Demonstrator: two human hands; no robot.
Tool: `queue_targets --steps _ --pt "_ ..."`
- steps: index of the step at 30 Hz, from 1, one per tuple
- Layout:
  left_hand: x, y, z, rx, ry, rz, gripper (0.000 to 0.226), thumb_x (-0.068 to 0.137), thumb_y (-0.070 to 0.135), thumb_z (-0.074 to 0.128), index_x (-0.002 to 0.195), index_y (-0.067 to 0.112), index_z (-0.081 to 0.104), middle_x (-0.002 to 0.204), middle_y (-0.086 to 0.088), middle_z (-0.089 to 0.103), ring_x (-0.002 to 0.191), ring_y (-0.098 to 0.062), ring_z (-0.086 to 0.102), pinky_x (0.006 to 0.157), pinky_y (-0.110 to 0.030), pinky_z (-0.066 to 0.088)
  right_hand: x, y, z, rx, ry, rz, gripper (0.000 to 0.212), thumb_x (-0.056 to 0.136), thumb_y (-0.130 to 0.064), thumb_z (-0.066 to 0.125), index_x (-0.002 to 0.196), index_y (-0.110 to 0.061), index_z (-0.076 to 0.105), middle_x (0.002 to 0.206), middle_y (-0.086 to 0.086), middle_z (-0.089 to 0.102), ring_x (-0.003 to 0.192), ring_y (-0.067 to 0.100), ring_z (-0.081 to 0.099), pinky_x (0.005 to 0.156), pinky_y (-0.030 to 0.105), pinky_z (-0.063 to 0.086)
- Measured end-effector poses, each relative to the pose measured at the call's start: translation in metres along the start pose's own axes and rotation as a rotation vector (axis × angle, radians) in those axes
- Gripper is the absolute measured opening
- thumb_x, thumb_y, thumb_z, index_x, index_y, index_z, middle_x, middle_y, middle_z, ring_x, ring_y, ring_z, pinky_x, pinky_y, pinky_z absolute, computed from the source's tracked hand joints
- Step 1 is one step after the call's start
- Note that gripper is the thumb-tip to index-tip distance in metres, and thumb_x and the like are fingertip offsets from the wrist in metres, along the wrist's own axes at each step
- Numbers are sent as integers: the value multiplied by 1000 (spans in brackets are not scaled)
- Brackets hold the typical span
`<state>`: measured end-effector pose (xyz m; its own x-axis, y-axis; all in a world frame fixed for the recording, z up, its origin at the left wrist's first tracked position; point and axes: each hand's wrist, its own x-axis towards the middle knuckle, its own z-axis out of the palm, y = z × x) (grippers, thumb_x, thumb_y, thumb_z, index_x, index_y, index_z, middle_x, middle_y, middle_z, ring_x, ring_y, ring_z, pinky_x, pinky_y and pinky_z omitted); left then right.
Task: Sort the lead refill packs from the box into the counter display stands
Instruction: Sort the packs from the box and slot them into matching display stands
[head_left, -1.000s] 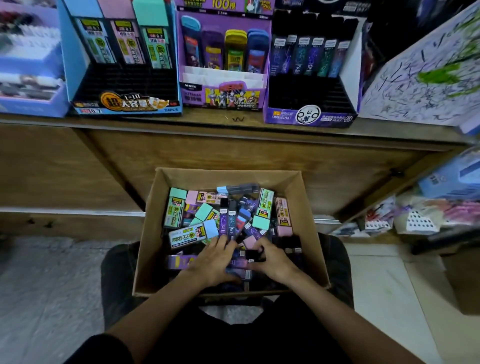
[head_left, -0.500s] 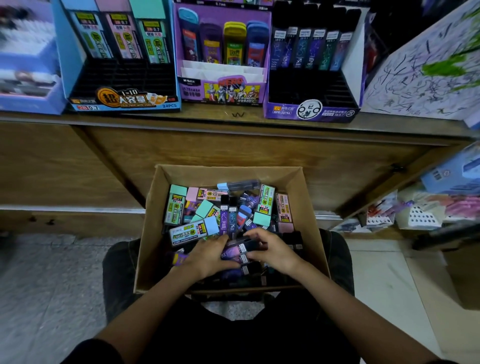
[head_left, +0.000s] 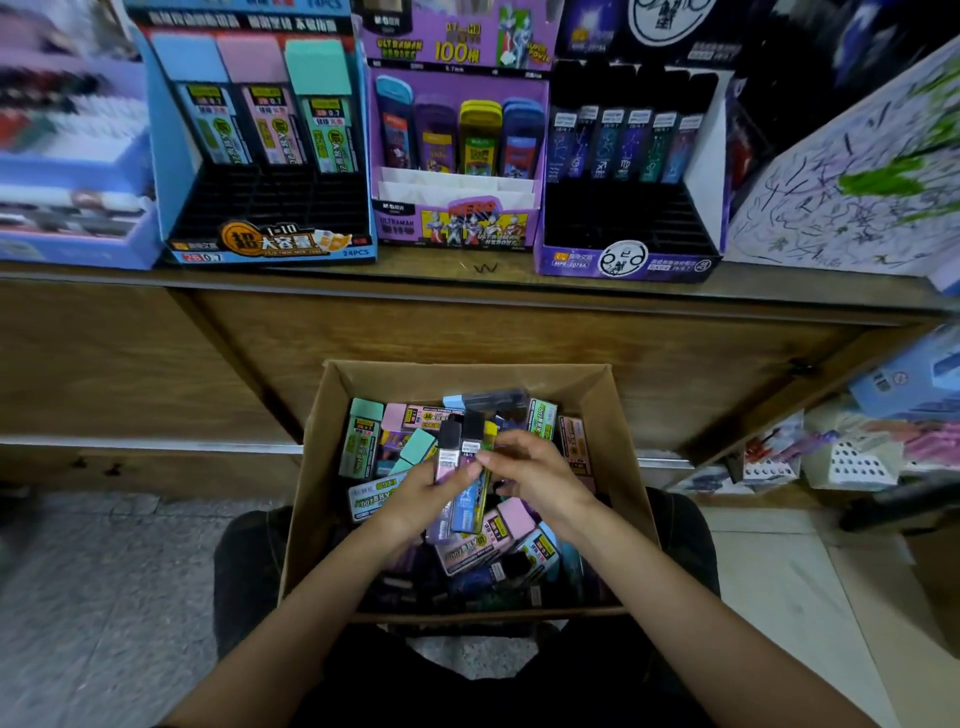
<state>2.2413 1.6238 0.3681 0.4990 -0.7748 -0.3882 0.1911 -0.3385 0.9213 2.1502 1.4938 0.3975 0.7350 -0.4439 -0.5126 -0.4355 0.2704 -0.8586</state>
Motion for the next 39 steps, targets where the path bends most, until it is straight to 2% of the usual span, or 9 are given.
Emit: queue_targets --steps 5,9,12,14,21,25,31,35,39 --pt "-5 27 -12 -147 43 86 33 78 41 61 105 23 67 107 2 72 104 -13 65 91 -27 49 -4 -34 3 96 -35 -98 10 88 -7 62 98 -5 64 89 10 62 77 19 58 67 28 48" --pt "-11 55 -21 -179 71 145 37 79 41 61 97 10 71 86 4 75 86 -8 69 79 -21 52 -7 -67 8 45 -13 -208 7 89 -7 60 95 -6 63 95 13 63 83 18 58 69 25 49" --pt "-15 74 -28 -210 131 176 38 75 44 63 100 16 70 99 -9 73 98 -26 68 90 -41 50 -13 -93 9 -84 15 -334 8 88 -8 61 96 -6 62 98 14 65 80 12 60 65 19 50" --pt "-15 88 -33 -218 165 234 36 76 43 63 98 16 70 98 -13 73 94 -29 68 87 -44 51 -17 -112 9 -138 25 -432 5 87 -9 62 90 -13 62 90 5 65 71 1 59 61 15 49" --pt "-10 143 -66 -195 275 385 27 80 31 57 99 12 61 85 0 75 78 -11 70 62 -20 54 -24 -209 -10 -171 172 -759 16 83 -9 68 80 -24 63 74 -7 66 68 -1 62 61 15 51" --pt "-11 166 -78 -213 300 438 12 92 13 50 99 10 59 77 1 74 72 -7 69 62 -18 54 -14 -256 -17 -209 274 -910 23 80 -5 70 79 -26 64 74 -9 67 68 -2 63 63 12 48" --pt "-11 181 -85 -213 292 451 13 94 9 48 100 3 58 80 -6 70 69 -7 68 61 -19 55 18 -284 -18 -434 351 -984 32 82 -7 69 74 -36 57 74 -17 62 65 -8 58 70 12 47" --pt "-11 179 -86 -205 296 464 22 83 26 55 96 8 60 78 -2 73 74 -10 69 63 -20 54 37 -281 -21 -546 353 -965 14 82 -11 70 94 -20 66 85 -11 60 73 -10 52 70 5 37" --pt "-12 178 -88 -203 304 465 31 78 34 57 97 10 61 82 -1 74 78 -12 70 63 -19 53 42 -279 -24 -536 344 -944 26 84 -14 68 109 -18 62 99 4 64 92 7 55 79 9 35"
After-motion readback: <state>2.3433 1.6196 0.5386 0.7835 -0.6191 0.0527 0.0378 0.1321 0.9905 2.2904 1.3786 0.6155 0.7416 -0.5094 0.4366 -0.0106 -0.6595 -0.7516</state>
